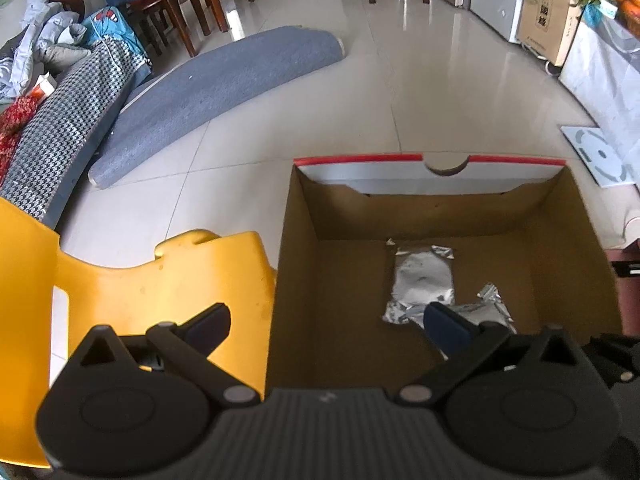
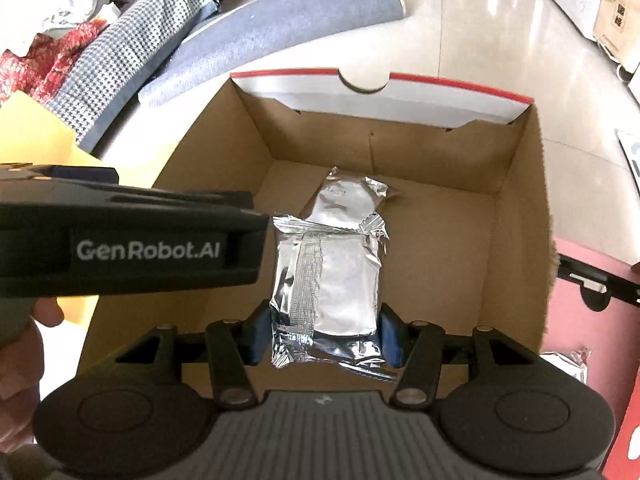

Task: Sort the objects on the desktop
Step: 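Close the right tool fingers on the silver foil packet, then lift the held packet out of the cardboard box with the right tool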

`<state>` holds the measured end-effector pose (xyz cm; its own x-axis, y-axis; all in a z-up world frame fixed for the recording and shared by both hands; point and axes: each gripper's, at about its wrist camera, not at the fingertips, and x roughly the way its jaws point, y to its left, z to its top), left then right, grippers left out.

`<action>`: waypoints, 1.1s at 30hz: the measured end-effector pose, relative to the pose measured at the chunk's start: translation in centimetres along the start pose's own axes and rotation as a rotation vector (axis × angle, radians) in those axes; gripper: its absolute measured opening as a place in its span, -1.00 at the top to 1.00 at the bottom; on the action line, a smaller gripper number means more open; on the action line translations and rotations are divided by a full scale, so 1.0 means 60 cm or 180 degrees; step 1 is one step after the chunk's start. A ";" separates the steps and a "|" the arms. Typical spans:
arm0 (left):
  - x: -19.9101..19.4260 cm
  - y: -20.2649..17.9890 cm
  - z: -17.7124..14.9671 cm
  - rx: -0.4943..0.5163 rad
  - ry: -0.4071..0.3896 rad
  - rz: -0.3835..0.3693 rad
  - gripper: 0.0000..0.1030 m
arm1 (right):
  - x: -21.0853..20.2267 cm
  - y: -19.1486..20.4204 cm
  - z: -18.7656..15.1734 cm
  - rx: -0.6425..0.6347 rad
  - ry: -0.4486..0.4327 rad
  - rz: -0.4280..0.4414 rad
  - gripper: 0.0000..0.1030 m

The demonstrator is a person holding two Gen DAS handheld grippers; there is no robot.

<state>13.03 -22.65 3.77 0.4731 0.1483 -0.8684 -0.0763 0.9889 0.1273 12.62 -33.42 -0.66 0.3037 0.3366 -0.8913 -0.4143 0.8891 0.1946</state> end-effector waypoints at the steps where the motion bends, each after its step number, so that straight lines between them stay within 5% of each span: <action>1: -0.004 -0.001 0.000 0.0002 -0.0018 -0.0005 -1.00 | -0.003 0.000 0.000 0.0007 -0.0013 0.0006 -0.04; 12: -0.058 -0.007 -0.006 -0.0098 -0.0220 -0.0356 -1.00 | -0.071 -0.015 -0.024 -0.0007 -0.0305 0.0013 -0.04; 33: -0.108 -0.056 -0.015 0.0094 -0.0573 -0.0627 -1.00 | -0.168 -0.051 -0.041 0.0149 -0.0732 0.0019 -0.04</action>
<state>9.42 -26.93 8.54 0.6250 -0.0511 -0.7790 0.0573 0.9982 -0.0195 8.74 -40.28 6.73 0.4911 0.3988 -0.7745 -0.3780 0.8985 0.2231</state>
